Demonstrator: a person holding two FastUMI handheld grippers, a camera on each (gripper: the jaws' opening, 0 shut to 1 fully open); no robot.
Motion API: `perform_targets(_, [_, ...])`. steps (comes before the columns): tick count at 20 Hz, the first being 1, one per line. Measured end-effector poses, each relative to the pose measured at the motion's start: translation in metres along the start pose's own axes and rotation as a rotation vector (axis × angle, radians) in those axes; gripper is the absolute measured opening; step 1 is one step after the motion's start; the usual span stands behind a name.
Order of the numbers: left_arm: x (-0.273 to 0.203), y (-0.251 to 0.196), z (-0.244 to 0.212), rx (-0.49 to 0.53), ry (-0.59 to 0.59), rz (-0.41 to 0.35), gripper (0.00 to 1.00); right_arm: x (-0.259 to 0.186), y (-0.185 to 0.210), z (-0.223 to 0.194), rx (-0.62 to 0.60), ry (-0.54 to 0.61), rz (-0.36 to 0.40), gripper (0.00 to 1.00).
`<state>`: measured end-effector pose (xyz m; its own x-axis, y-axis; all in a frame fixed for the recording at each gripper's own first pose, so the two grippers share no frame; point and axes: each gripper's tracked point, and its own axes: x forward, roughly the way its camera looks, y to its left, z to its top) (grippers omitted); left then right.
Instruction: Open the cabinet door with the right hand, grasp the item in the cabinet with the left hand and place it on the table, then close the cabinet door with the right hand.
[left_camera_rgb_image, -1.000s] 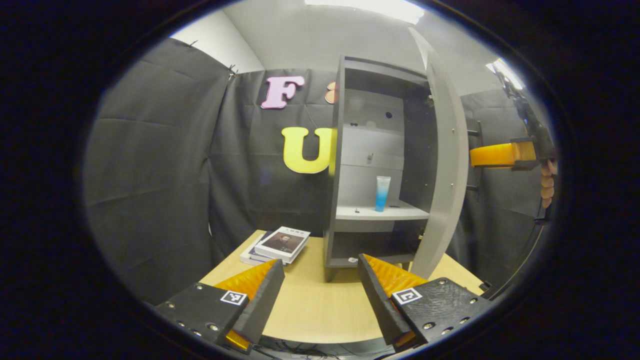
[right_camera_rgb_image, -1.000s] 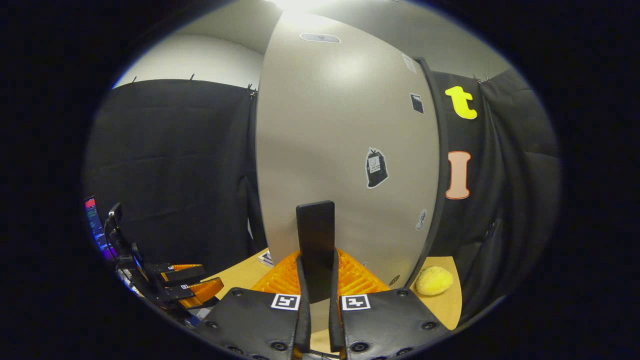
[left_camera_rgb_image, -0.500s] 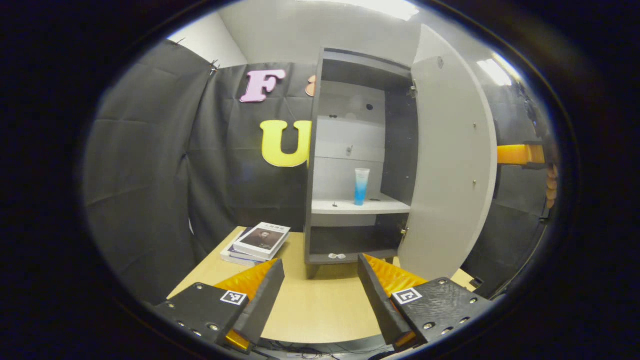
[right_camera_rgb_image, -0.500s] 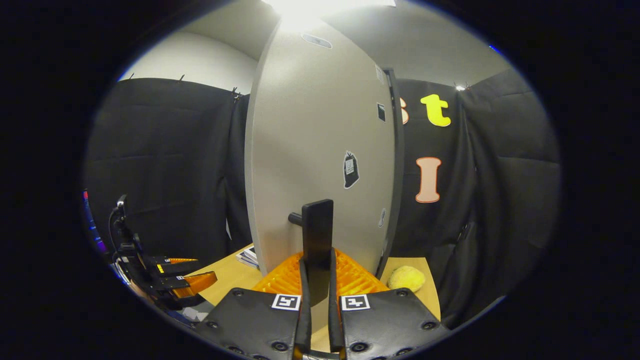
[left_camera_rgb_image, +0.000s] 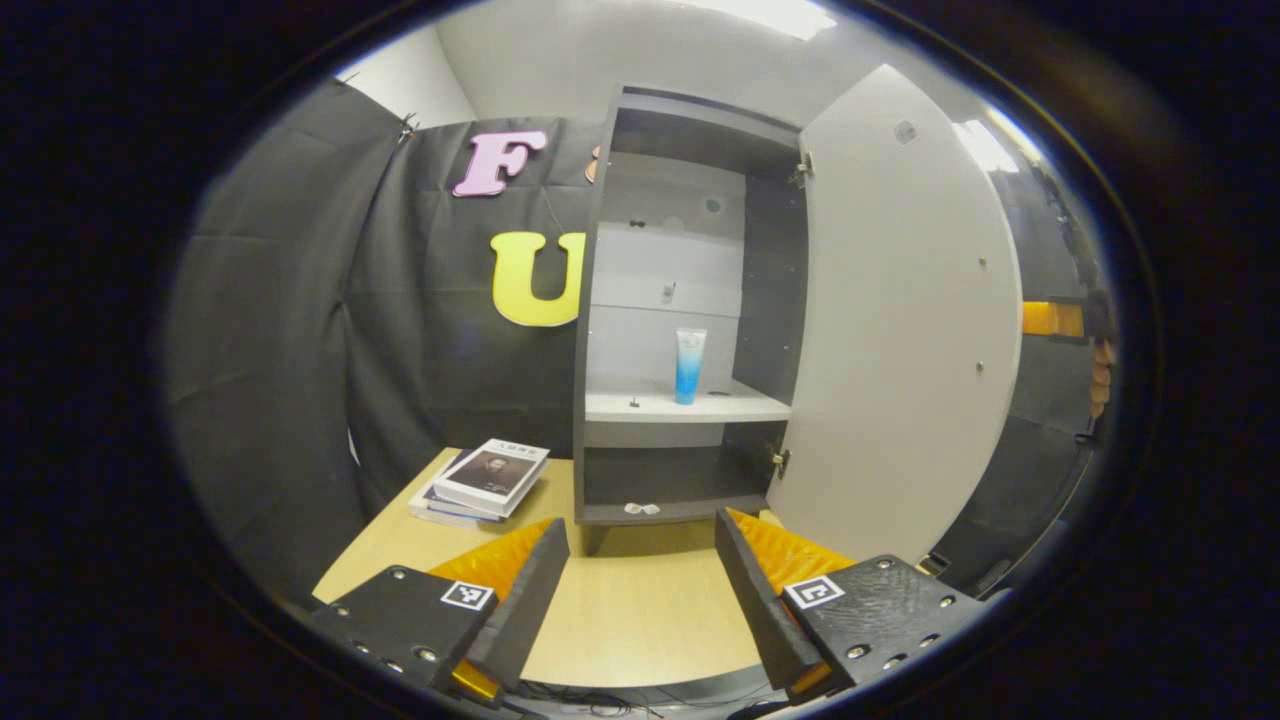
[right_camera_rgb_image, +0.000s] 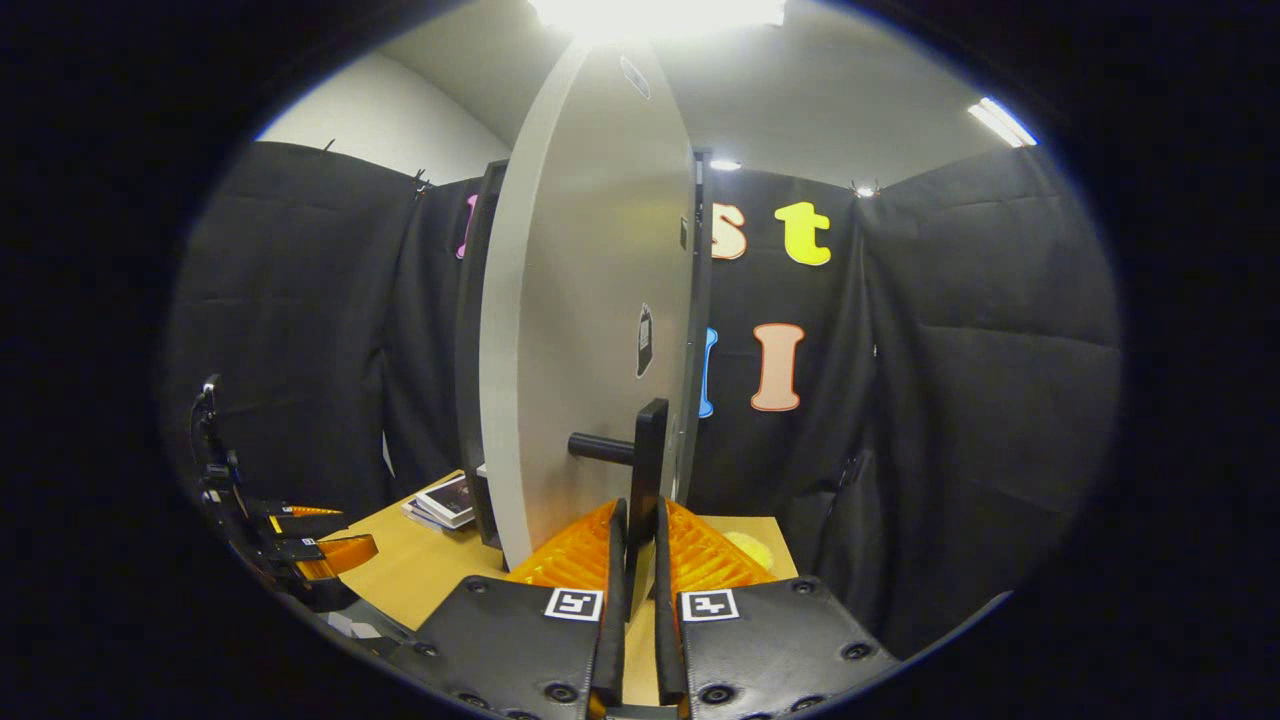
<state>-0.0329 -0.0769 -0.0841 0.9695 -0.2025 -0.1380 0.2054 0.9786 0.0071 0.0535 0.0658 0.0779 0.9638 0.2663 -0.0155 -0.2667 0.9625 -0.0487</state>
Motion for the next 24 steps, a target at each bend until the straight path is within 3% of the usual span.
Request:
perform_targets(4, [0.005, -0.007, -0.001, -0.005, 0.007, -0.013, 0.9, -0.004, -0.026, -0.004, 0.029, 0.009, -0.047, 0.12])
perform_targets(6, [0.006, -0.01, -0.003, -0.006, 0.012, -0.018, 0.89, -0.006, -0.038, -0.006, 0.059, 0.018, -0.069, 0.08])
perform_targets(7, [0.006, -0.012, -0.005, -0.009, 0.016, -0.023, 0.89, -0.007, -0.04, -0.01, 0.091, 0.024, -0.074, 0.0])
perform_targets(8, [0.007, -0.013, -0.005, -0.012, 0.021, -0.028, 0.89, -0.009, -0.045, -0.012, 0.11, 0.025, -0.083, 0.0])
perform_targets(9, [0.008, -0.015, -0.006, -0.013, 0.026, -0.035, 0.89, -0.009, -0.05, -0.016, 0.117, 0.03, -0.095, 0.08])
perform_targets(20, [0.039, -0.038, 0.001, 0.004, 0.04, -0.163, 0.9, -0.052, -0.053, -0.01, 0.142, 0.022, -0.155, 0.08])
perform_targets(24, [0.052, -0.042, 0.022, 0.004, 0.008, -0.173, 0.89, -0.071, -0.073, 0.0, 0.119, 0.004, -0.226, 0.08])
